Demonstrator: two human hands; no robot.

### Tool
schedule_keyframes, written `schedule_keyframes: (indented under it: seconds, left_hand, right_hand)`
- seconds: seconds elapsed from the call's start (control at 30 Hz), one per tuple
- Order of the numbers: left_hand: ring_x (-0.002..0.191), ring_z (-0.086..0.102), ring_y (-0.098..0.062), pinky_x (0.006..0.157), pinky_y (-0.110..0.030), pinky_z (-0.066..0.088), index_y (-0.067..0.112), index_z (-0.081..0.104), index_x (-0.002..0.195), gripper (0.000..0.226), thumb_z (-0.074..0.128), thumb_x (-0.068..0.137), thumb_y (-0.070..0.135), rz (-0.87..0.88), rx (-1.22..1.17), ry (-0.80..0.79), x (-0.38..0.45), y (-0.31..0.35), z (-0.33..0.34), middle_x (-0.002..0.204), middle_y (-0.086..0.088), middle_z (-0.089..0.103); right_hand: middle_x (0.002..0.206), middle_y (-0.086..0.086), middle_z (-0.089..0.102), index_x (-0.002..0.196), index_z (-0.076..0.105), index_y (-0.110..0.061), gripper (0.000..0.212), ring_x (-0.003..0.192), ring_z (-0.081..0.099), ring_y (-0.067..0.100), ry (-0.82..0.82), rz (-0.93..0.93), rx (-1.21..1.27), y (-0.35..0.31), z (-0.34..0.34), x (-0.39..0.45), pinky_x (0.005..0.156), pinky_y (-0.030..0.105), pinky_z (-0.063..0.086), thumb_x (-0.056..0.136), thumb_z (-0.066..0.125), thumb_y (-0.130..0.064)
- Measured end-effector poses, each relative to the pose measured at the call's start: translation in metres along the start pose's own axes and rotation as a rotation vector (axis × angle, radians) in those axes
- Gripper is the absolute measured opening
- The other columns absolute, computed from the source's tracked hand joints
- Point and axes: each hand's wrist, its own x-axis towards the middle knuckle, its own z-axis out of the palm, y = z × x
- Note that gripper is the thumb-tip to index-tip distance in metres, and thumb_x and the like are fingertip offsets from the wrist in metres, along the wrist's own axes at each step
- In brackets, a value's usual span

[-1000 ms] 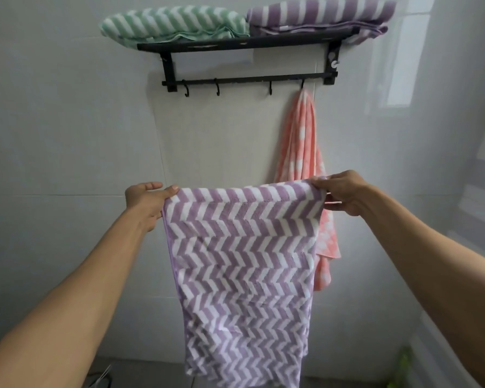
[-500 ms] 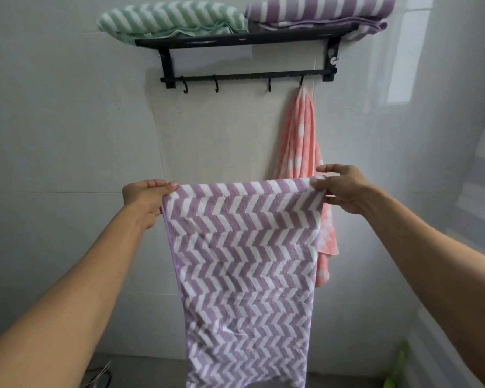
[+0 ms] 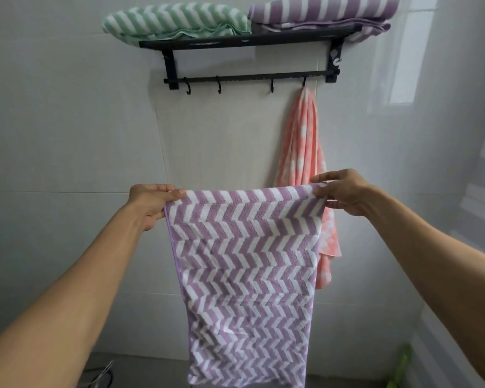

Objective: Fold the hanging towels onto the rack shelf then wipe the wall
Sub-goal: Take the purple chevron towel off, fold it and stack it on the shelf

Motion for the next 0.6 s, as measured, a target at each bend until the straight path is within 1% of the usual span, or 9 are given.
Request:
schedule_keyframes:
  seconds: [0.07, 0.1, 0.2, 0.27, 0.37, 0.47, 0.53, 0.6]
  left_hand:
    - [0.081, 0.072, -0.022, 0.056, -0.025, 0.061, -0.001, 0.068, 0.104, 0.037, 0.084, 0.071, -0.004, 0.003, -0.014, -0.026, 0.001, 0.002, -0.003, 0.098, -0.016, 0.073]
    - [0.083, 0.072, -0.023, 0.057, -0.025, 0.061, -0.002, 0.067, 0.106, 0.039, 0.083, 0.07, -0.006, 0.01, -0.01, -0.026, 0.002, 0.002, -0.004, 0.099, -0.016, 0.072]
    - [0.08, 0.071, -0.024, 0.056, -0.025, 0.061, -0.004, 0.066, 0.102, 0.036, 0.082, 0.07, -0.009, -0.013, 0.019, -0.011, 0.003, -0.004, -0.006, 0.101, -0.019, 0.071]
    - [0.079, 0.071, -0.023, 0.054, -0.025, 0.06, -0.004, 0.067, 0.103, 0.039, 0.083, 0.068, -0.009, -0.019, 0.023, -0.003, 0.006, -0.01, -0.006, 0.103, -0.019, 0.071]
    - [0.081, 0.071, -0.024, 0.057, -0.026, 0.06, -0.004, 0.068, 0.108, 0.051, 0.087, 0.061, -0.006, 0.008, 0.054, -0.017, 0.011, -0.011, -0.006, 0.104, -0.019, 0.072]
    - [0.082, 0.071, -0.027, 0.066, -0.033, 0.062, -0.003, 0.069, 0.107, 0.059, 0.09, 0.052, -0.007, 0.027, 0.144, -0.024, 0.011, -0.009, -0.007, 0.101, -0.019, 0.072]
    - [0.087, 0.071, -0.03, 0.077, -0.039, 0.062, -0.001, 0.069, 0.105, 0.061, 0.09, 0.049, -0.012, 0.023, 0.216, -0.028, 0.01, -0.009, -0.007, 0.102, -0.019, 0.072]
    - [0.094, 0.071, -0.033, 0.088, -0.044, 0.059, 0.004, 0.07, 0.096, 0.059, 0.092, 0.044, -0.013, 0.031, 0.298, -0.029, 0.011, -0.012, -0.007, 0.101, -0.018, 0.072]
  right_hand:
    - [0.11, 0.009, 0.069, 0.114, 0.071, -0.005, 0.028, 0.09, 0.067, 0.021, 0.026, -0.008, 0.023, 0.001, -0.001, 0.001, 0.083, 0.037, 0.057, 0.089, 0.069, 0.008]
    - [0.109, 0.009, 0.07, 0.113, 0.072, -0.006, 0.026, 0.09, 0.067, 0.021, 0.025, 0.004, 0.008, 0.003, -0.002, 0.001, 0.086, 0.039, 0.057, 0.09, 0.068, 0.006]
    - [0.106, 0.01, 0.071, 0.108, 0.072, -0.007, 0.02, 0.089, 0.066, 0.022, 0.003, 0.045, -0.05, 0.011, -0.002, 0.001, 0.097, 0.045, 0.056, 0.091, 0.069, 0.003]
    - [0.107, 0.011, 0.07, 0.108, 0.072, -0.005, 0.019, 0.091, 0.066, 0.022, 0.019, 0.03, -0.016, 0.012, -0.001, 0.002, 0.099, 0.045, 0.055, 0.091, 0.069, 0.003]
    - [0.102, 0.009, 0.069, 0.113, 0.071, -0.003, 0.022, 0.086, 0.065, 0.019, 0.026, 0.011, -0.009, 0.011, 0.0, 0.001, 0.099, 0.044, 0.055, 0.092, 0.067, 0.004]
    - [0.109, 0.011, 0.07, 0.112, 0.071, -0.003, 0.026, 0.089, 0.066, 0.021, -0.012, 0.027, -0.001, 0.006, 0.0, -0.001, 0.094, 0.041, 0.057, 0.088, 0.07, 0.008]
    - [0.112, 0.011, 0.068, 0.114, 0.07, -0.002, 0.035, 0.093, 0.065, 0.022, -0.044, 0.036, -0.024, 0.004, 0.0, -0.003, 0.088, 0.039, 0.056, 0.082, 0.072, 0.014]
    - [0.112, 0.01, 0.064, 0.115, 0.07, -0.001, 0.044, 0.095, 0.063, 0.024, -0.046, 0.026, -0.097, 0.004, 0.0, -0.004, 0.086, 0.039, 0.057, 0.076, 0.075, 0.019]
